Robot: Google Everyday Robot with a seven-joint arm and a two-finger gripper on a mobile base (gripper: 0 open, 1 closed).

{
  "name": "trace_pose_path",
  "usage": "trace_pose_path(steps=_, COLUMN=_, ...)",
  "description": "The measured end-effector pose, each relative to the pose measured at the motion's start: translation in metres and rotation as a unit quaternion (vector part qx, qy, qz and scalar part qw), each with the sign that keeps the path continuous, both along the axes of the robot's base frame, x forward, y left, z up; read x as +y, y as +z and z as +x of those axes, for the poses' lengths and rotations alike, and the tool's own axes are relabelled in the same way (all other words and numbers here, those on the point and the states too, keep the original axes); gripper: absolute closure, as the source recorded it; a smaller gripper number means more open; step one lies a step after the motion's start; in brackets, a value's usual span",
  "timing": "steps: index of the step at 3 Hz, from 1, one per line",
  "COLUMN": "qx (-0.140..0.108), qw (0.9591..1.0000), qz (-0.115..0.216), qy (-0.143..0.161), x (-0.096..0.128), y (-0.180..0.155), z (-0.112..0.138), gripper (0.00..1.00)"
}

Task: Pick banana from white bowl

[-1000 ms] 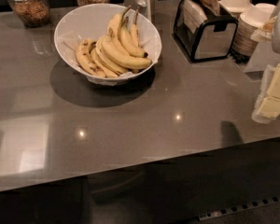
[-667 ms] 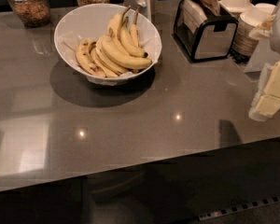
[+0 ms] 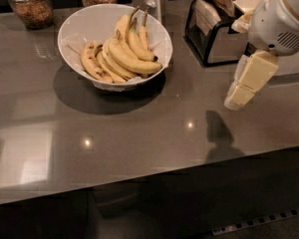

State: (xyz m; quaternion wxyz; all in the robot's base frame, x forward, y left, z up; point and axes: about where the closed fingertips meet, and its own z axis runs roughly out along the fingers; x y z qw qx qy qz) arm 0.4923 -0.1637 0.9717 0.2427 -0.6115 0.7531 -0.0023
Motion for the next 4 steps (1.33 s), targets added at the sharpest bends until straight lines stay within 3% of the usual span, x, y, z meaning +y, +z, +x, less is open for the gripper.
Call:
trace_pose_path(steps=1, qx=-0.018, qw=0.9985, qz=0.05, qy=0.014, x=0.04, y=-0.002, z=0.037, gripper=0.0)
trace_pose_path(steps=3, qx=-0.007, qw=0.9906, qz=0.129, qy=0.044, x=0.131, y=-0.021, z=0.104, gripper=0.0)
trace_pose_path(steps=4, qx=-0.007, qw=0.9906, qz=0.129, qy=0.044, x=0.131, y=-0.021, z=0.104, gripper=0.0)
